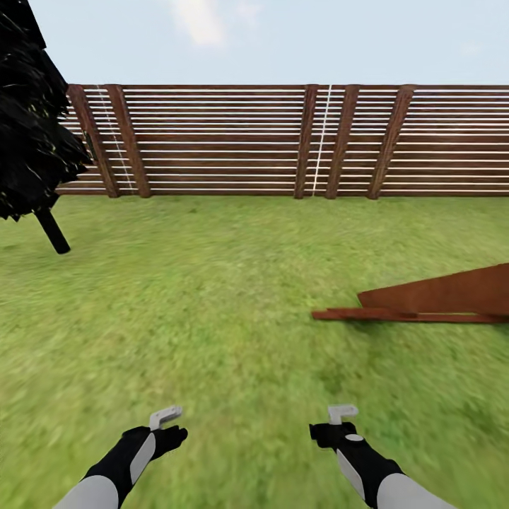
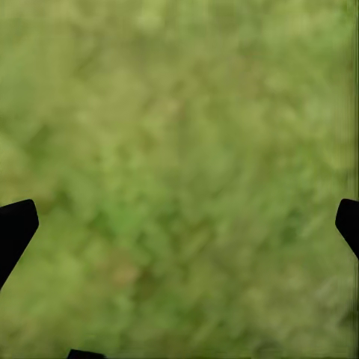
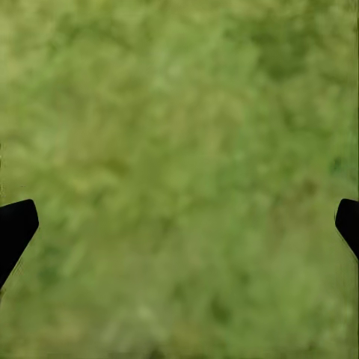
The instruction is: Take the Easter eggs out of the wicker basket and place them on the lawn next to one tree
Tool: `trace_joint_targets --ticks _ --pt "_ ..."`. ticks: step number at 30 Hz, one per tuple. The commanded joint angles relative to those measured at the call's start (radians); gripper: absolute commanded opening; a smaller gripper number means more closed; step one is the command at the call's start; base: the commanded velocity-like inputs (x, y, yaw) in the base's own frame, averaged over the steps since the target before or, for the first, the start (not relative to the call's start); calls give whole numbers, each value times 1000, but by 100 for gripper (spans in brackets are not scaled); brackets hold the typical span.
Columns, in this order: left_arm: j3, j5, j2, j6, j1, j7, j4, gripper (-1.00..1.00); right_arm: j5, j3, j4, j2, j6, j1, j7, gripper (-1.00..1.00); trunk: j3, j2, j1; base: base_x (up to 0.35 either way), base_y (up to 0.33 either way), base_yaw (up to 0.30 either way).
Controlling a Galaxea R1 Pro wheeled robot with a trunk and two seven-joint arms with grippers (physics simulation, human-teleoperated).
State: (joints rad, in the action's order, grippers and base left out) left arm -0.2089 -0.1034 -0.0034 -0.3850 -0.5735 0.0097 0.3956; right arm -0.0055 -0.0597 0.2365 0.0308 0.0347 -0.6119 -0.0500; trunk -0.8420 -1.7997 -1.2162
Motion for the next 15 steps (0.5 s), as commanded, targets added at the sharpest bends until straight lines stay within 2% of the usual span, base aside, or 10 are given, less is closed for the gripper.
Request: trace_joint_targets --ticks 1,11,15 --pt "-3 -10 0 -6 0 1 2 100 -1 -6 1 0 4 0 -5 100 -1 0 -1 336 -85 223" --pt "-3 -10 0 -6 0 1 2 100 -1 -6 1 0 4 0 -5 100 -1 0 -1 336 -85 274" --pt "-3 -10 0 -6 0 1 2 100 -1 -6 1 -1 4 0 -5 100 -1 0 -1 336 -85 101"
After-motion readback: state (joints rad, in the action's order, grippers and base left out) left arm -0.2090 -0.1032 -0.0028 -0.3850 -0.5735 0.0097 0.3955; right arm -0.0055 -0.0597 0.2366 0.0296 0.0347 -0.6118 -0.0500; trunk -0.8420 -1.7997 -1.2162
